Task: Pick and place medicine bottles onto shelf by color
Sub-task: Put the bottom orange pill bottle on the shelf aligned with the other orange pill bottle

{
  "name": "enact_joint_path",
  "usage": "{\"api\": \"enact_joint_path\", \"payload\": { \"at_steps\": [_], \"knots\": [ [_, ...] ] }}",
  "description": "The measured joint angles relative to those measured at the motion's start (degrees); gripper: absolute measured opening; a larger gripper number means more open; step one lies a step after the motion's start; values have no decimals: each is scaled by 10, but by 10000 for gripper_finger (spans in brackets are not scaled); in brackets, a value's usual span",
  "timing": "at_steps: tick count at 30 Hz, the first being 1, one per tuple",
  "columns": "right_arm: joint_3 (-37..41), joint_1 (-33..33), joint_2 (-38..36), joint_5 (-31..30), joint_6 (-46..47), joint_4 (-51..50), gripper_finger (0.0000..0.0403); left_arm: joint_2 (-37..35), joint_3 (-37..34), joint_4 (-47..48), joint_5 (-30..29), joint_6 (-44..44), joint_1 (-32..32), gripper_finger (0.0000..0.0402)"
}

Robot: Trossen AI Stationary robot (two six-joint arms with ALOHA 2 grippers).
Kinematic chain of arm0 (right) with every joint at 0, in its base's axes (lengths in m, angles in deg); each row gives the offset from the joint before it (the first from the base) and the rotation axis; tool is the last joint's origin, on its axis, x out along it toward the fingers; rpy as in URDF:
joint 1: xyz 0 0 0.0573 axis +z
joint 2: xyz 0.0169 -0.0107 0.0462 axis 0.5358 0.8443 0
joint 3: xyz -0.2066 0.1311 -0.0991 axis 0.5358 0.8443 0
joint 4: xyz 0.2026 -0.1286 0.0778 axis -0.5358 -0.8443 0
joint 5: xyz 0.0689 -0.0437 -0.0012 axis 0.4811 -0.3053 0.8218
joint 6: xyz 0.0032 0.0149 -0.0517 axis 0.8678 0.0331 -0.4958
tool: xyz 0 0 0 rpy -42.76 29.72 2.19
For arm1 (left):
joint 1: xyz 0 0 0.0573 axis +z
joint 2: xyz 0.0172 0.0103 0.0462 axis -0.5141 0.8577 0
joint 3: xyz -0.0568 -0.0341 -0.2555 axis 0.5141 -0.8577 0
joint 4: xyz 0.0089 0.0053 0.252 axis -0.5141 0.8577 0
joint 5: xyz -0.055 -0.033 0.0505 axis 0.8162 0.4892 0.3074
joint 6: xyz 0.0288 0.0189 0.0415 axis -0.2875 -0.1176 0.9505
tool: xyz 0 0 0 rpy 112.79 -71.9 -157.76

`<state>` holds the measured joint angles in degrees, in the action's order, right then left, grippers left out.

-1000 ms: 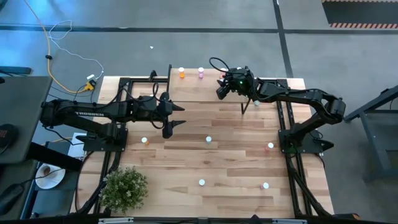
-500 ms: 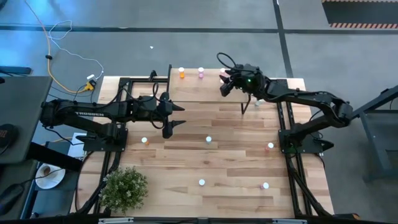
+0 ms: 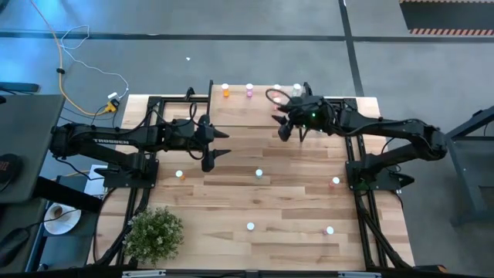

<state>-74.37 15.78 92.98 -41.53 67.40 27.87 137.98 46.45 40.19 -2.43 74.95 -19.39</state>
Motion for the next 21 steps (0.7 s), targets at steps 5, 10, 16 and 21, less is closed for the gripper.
{"api": "enact_joint_path", "payload": {
  "at_steps": [5,10,16,21],
  "knots": [
    [0,21,-17,-1,2,-27,164,0,4,13,1,-12,0,246],
    [0,27,-35,-2,4,-51,164,0,56,125,30,-68,-2,246],
    [0,31,-51,0,9,-63,164,0,85,222,47,-134,-43,246],
    [0,37,-52,0,7,-68,164,0,88,297,57,-215,-94,246]
  ]
}}
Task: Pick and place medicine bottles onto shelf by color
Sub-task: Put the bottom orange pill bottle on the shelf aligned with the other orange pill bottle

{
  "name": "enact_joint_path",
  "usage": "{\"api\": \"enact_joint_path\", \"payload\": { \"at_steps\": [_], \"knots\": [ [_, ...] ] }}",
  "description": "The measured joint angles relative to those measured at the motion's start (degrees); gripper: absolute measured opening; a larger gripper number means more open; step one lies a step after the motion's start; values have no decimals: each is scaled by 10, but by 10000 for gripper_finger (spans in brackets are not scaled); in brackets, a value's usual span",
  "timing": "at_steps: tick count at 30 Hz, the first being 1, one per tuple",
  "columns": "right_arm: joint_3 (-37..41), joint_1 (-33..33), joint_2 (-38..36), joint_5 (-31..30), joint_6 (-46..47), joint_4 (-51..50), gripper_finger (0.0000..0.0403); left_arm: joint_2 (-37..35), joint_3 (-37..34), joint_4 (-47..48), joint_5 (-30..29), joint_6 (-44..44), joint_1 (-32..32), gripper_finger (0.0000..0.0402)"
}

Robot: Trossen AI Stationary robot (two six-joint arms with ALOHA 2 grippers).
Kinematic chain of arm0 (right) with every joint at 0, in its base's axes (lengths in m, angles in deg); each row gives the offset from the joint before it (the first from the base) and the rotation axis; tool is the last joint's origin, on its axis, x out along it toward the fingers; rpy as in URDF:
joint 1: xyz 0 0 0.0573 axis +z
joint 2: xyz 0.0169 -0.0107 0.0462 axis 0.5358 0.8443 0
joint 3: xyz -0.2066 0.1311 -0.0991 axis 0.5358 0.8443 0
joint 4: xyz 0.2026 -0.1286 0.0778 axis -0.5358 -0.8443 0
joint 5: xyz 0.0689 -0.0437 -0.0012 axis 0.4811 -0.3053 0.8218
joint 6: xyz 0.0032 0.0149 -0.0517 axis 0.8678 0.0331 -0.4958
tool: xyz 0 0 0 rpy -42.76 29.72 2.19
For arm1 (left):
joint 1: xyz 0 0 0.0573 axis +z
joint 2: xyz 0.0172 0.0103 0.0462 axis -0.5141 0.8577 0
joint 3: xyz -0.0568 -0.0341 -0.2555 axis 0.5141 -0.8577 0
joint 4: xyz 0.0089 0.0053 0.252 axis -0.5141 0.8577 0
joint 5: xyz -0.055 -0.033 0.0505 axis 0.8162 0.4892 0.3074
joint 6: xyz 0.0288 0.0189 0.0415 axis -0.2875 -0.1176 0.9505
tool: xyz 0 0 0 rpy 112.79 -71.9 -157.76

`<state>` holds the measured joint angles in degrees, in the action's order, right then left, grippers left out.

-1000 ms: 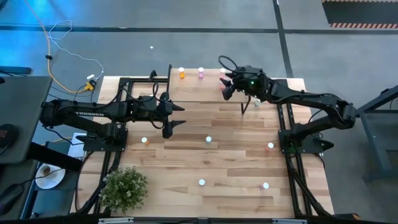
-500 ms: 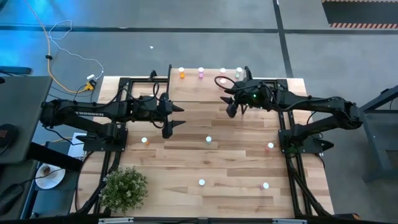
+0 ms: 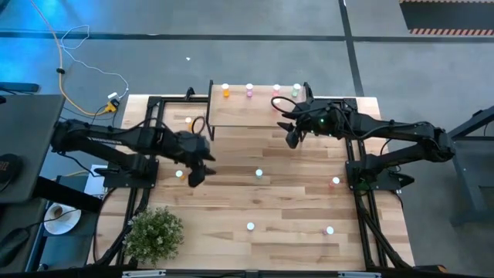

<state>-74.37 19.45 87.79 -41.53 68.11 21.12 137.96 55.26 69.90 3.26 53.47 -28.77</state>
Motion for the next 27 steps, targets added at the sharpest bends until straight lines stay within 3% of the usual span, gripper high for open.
{"api": "enact_joint_path", "payload": {
  "at_steps": [10,15,20,27],
  "knots": [
    [0,0,0,1,1,-20,164,0,-2,141,-64,-131,-114,246],
    [0,0,0,1,1,-30,164,0,-24,215,-66,-194,-168,246],
    [0,0,2,1,0,-30,164,1,-50,234,-76,-205,-213,246],
    [0,0,2,1,-4,-32,164,0,-78,245,-137,-219,-230,246]
  ]
}}
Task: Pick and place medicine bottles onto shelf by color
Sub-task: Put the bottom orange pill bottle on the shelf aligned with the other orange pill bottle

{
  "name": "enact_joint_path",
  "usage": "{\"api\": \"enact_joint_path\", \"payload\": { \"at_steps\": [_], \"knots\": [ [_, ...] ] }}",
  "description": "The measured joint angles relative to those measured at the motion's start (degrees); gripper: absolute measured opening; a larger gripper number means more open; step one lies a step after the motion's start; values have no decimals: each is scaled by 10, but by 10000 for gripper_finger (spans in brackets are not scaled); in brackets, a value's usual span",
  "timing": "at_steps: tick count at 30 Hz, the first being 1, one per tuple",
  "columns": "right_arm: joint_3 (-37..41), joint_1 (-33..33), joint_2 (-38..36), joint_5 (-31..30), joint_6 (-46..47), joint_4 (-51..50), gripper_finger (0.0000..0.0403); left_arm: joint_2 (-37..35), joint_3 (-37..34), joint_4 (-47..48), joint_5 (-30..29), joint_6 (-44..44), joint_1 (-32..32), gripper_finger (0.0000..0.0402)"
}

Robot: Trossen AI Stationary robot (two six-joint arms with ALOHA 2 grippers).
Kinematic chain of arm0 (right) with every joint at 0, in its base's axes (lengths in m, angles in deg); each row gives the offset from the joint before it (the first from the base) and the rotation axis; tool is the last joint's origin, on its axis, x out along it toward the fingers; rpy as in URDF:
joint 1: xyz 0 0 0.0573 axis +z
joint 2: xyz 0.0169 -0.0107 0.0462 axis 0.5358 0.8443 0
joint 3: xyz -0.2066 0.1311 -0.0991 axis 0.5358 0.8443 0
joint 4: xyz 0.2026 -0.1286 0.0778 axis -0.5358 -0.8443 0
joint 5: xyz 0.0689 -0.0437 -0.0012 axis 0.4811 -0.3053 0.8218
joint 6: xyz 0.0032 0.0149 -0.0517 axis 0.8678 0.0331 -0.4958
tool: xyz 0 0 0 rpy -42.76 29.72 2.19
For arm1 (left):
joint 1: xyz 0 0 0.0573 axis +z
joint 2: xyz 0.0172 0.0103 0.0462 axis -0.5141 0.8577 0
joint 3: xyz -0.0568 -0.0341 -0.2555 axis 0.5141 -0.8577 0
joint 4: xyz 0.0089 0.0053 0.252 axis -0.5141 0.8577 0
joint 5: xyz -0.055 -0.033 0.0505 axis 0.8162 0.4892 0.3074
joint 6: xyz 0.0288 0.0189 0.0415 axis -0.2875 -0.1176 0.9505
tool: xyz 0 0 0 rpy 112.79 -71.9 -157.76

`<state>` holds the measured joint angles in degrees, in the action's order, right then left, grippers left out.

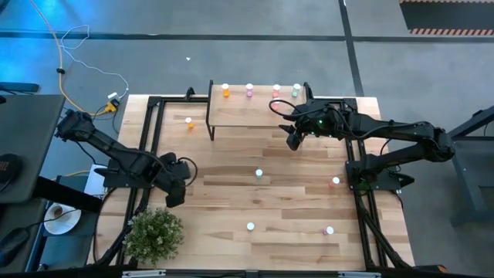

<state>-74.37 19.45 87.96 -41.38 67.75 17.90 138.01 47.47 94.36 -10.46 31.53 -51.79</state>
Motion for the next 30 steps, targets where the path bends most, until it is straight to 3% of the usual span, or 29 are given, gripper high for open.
{"api": "enact_joint_path", "payload": {
  "at_steps": [16,30],
  "knots": [
    [0,0,0,0,-12,-7,164,0,-65,9,-7,-59,52,246],
    [0,0,0,0,-17,-6,164,3,-66,14,-25,-69,109,246]
  ]
}}
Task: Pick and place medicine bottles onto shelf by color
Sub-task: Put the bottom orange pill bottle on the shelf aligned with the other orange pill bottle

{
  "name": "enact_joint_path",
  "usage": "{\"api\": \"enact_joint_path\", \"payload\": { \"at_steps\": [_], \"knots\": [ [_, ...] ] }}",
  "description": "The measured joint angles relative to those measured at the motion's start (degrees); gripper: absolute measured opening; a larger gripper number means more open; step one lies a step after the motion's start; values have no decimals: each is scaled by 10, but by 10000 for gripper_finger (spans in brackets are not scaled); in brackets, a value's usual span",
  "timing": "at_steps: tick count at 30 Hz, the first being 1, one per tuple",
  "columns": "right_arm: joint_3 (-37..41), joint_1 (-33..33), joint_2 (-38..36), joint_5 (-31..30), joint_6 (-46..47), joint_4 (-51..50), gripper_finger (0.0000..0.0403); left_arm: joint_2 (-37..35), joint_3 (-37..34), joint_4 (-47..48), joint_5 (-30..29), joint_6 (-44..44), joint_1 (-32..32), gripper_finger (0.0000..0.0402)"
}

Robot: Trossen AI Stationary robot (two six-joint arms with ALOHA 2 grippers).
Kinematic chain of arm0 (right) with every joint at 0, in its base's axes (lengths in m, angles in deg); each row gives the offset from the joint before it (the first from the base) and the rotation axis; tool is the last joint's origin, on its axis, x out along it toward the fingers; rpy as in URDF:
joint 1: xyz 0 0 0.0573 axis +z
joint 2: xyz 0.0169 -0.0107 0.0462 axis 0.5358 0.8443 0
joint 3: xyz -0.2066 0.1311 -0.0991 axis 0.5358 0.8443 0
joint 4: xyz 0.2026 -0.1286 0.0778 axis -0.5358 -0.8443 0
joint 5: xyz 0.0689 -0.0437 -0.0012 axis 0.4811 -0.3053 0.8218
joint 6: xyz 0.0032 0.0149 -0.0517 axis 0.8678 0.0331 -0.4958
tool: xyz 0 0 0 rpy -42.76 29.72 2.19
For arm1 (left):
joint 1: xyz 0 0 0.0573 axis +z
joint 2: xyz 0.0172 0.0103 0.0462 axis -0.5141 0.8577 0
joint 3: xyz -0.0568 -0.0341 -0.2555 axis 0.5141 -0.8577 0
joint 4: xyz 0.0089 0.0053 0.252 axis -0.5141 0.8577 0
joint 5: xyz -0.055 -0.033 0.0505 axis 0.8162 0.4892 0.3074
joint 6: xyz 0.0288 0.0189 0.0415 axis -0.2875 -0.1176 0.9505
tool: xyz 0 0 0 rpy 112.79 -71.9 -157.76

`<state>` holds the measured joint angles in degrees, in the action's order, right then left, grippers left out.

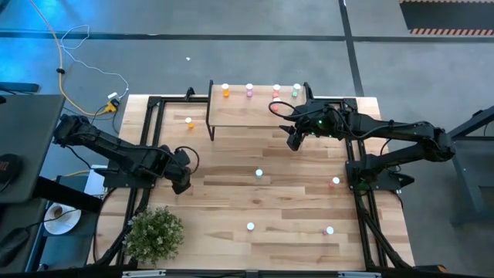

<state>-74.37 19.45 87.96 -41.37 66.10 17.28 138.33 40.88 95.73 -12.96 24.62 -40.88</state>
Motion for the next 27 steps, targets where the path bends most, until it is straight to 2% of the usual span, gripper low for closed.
{"api": "enact_joint_path", "payload": {
  "at_steps": [14,27],
  "knots": [
    [0,0,0,0,0,0,164,30,0,0,37,-6,50,246],
    [0,0,0,0,0,0,164,75,0,-2,60,-10,54,245]
  ]
}}
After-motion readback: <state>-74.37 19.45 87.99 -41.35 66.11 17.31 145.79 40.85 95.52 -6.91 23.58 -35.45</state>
